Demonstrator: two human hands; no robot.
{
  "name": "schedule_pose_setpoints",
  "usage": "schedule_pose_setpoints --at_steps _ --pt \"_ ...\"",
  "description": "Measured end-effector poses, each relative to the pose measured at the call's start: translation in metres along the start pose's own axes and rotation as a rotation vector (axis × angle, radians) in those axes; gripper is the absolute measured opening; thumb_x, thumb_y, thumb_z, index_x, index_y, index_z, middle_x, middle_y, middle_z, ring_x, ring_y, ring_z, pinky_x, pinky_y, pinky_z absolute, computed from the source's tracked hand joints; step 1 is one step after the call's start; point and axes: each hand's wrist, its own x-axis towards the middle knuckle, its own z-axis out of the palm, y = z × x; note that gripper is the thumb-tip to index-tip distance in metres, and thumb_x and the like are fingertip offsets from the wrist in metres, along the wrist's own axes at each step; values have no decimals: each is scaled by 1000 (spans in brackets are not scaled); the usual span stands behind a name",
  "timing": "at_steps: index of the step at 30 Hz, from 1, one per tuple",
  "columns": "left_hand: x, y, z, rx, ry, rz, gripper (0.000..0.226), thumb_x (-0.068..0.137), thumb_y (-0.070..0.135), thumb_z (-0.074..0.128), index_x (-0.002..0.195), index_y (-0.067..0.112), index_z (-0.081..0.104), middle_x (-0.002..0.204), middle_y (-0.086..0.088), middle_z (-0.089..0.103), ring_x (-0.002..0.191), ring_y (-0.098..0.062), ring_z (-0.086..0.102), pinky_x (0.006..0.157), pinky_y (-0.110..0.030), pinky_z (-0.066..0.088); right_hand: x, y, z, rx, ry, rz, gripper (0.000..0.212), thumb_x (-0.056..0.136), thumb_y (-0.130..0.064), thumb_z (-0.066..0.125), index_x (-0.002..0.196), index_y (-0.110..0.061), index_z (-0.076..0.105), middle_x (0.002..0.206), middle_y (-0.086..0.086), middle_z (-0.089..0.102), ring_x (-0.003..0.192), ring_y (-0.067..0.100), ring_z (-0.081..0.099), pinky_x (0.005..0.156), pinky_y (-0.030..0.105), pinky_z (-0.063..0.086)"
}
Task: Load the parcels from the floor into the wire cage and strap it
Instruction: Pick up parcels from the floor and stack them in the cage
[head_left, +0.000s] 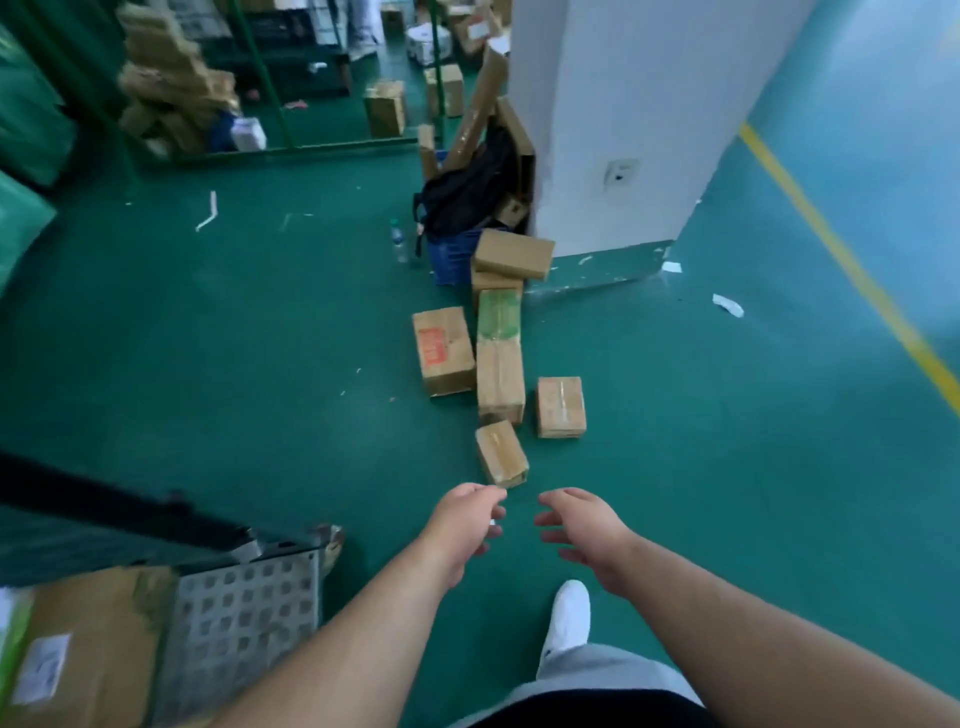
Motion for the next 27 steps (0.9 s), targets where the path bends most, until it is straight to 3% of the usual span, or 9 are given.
schedule_pose_setpoints --at_steps 3,8,12,16,23,27 --pt "30 39 62 36 -36 -4 17 100 33 58 106 18 64 102 -1 68 85 -20 64 75 -33 45 36 -15 -73 3 32 10 22 103 -31 52 118 -18 62 114 7 70 94 21 66 79 33 46" --pt "54 86 99 18 -29 -35 20 100 33 58 108 16 66 107 -3 69 88 -20 66 78 -35 48 74 -51 -141 -20 64 37 27 103 -31 50 124 -16 59 112 5 69 94 20 64 77 32 46" --pt "73 111 87 15 29 -73 22 99 31 58 111 15 66 113 -7 70 88 -21 66 76 -34 49 105 -88 -148 -35 4 45 27 104 -30 49 126 -16 58 114 6 68 101 21 65 81 34 48" --pt "113 127 58 34 112 -130 24 100 32 56 114 14 65 107 -5 68 86 -21 64 72 -33 48 139 -122 -130 -33 -61 75 25 104 -31 50 123 -18 58 115 5 68 113 25 64 99 41 51" --pt "209 182 28 151 48 -180 19 101 31 55 110 17 62 112 -6 68 89 -22 62 73 -32 47 199 -172 -117 -25 -39 124 24 104 -31 50 122 -18 60 117 5 69 107 21 66 81 31 49" --pt "270 216 21 204 18 -104 15 101 23 53 87 17 57 95 -8 64 82 -23 56 65 -30 39 251 -186 -124 -108 26 147 20 103 -29 53 116 -17 62 116 7 71 93 19 66 74 30 47"
